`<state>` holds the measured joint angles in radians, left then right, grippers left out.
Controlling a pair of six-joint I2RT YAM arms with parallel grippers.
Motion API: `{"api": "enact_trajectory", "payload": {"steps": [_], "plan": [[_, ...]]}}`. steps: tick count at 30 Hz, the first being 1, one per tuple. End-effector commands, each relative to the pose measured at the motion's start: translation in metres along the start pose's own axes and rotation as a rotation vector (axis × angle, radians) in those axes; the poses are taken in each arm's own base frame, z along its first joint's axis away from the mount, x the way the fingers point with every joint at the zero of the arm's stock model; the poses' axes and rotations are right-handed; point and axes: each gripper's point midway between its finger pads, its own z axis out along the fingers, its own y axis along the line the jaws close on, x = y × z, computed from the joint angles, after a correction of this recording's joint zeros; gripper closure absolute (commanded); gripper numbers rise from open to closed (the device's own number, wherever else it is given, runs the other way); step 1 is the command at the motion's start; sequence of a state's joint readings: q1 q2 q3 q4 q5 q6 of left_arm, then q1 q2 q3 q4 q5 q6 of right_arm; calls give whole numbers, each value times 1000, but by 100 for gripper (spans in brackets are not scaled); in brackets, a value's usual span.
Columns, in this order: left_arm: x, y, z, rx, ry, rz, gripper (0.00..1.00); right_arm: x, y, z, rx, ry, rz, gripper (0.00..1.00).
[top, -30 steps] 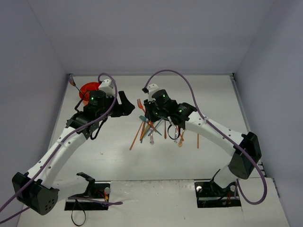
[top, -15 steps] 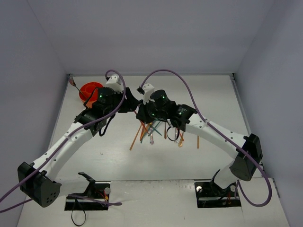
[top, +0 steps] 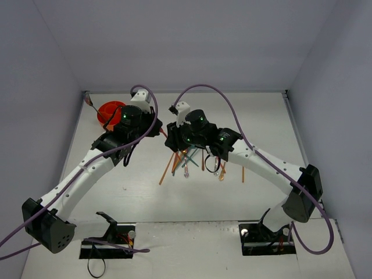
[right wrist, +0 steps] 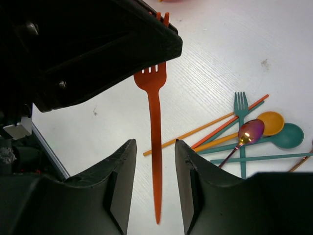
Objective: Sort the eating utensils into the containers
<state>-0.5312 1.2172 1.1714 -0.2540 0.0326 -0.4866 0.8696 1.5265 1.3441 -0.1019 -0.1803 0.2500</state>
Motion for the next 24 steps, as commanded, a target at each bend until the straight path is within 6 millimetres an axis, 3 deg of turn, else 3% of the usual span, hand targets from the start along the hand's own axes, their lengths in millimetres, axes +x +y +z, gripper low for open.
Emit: {"api": "enact_trajectory", "payload": {"steps": [1, 4, 7, 14, 20, 24], "plan": [[-50, 4, -12, -59, -140, 138, 100, -40, 7, -15, -14, -141, -18, 53], [-68, 24, -15, -162, -167, 247, 100, -42, 1, -20, 4, -152, -17, 37], [-89, 49, -15, -259, -186, 316, 100, -39, -10, -25, 30, -153, -15, 34], [-167, 160, -29, -541, -283, 350, 100, -26, -49, -45, 102, -160, 26, 17], [-212, 236, -21, -711, -319, 364, 100, -12, -84, -60, 168, -148, 40, 12], [-230, 278, -14, -800, -309, 378, 100, -6, -94, -64, 191, -138, 36, 10]]}}
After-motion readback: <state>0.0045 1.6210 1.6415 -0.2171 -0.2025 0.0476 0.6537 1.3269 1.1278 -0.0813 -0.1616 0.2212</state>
